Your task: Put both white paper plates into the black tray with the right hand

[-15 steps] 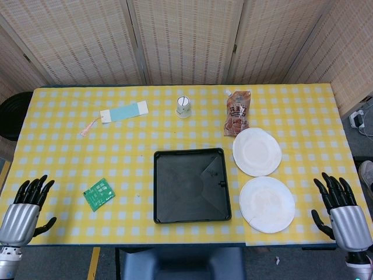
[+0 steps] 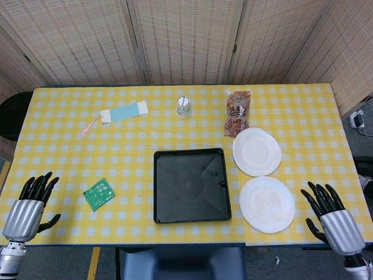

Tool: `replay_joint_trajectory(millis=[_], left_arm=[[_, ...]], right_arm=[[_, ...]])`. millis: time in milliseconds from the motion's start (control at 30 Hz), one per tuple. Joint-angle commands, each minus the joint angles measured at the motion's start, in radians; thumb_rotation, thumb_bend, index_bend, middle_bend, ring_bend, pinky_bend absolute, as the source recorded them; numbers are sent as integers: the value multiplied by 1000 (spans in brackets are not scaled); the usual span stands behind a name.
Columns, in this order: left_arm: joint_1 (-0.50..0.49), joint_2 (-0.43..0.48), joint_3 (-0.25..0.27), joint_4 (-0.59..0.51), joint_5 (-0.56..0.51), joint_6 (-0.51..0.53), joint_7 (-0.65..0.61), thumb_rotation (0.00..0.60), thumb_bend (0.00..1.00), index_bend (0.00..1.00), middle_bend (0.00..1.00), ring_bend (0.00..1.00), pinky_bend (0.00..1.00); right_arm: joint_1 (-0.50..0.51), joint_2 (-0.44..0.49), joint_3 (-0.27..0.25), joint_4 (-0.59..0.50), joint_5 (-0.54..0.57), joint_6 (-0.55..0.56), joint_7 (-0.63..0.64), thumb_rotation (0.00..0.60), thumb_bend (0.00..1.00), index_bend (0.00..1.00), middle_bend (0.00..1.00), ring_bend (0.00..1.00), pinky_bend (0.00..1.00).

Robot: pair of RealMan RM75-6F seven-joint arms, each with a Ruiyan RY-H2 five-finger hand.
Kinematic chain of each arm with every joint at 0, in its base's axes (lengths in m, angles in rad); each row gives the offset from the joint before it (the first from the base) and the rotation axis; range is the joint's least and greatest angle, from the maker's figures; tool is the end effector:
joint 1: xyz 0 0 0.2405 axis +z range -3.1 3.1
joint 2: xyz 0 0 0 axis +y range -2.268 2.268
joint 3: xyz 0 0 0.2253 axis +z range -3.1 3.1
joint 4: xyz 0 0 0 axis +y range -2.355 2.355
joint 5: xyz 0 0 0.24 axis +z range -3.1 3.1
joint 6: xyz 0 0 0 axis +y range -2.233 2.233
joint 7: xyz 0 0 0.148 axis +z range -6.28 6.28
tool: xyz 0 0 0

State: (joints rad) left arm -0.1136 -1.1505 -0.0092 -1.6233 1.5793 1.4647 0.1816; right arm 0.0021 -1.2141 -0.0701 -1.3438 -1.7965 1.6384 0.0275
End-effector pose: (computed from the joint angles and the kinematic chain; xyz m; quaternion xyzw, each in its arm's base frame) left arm -0.2770 0.1821 0.0947 -0.6605 -0.3324 -0.3538 0.5728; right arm -0.3134 -0.1280 0.1001 0.6867 -0.3062 0.3855 0.5349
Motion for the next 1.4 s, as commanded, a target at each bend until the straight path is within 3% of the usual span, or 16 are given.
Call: replay_joint_trajectory(millis=[33,200,433,667,1400], left_arm=[[0,-1,3,0,3,1,3,600,247,0,10,0,0],[-2,-2,14,-8,13,-7,4,600,247,0,10,0,0],[3,-1,22,-17,26,5,5,600,248,0,10,0,0],[5,3,24,-21,26,9,3,600,249,0,10,0,0],[7,7,31,-14,43,21,-21,600,248,0,10,0,0]], right_arm=[[-9,-29,-45,105,-56,17,8,600,426,206,0,0,0],[-29,-83,-59,207,-54,28,16,600,426,320,0,0,0],[-40,-148,-79,307,-38,0,58,600,425,384,0,0,0],[-33,-231,-63,434,-24,0,71,600,425,426,0,0,0],[45,-311,-95,521,-16,-128,122,600,426,436,0,0,0]])
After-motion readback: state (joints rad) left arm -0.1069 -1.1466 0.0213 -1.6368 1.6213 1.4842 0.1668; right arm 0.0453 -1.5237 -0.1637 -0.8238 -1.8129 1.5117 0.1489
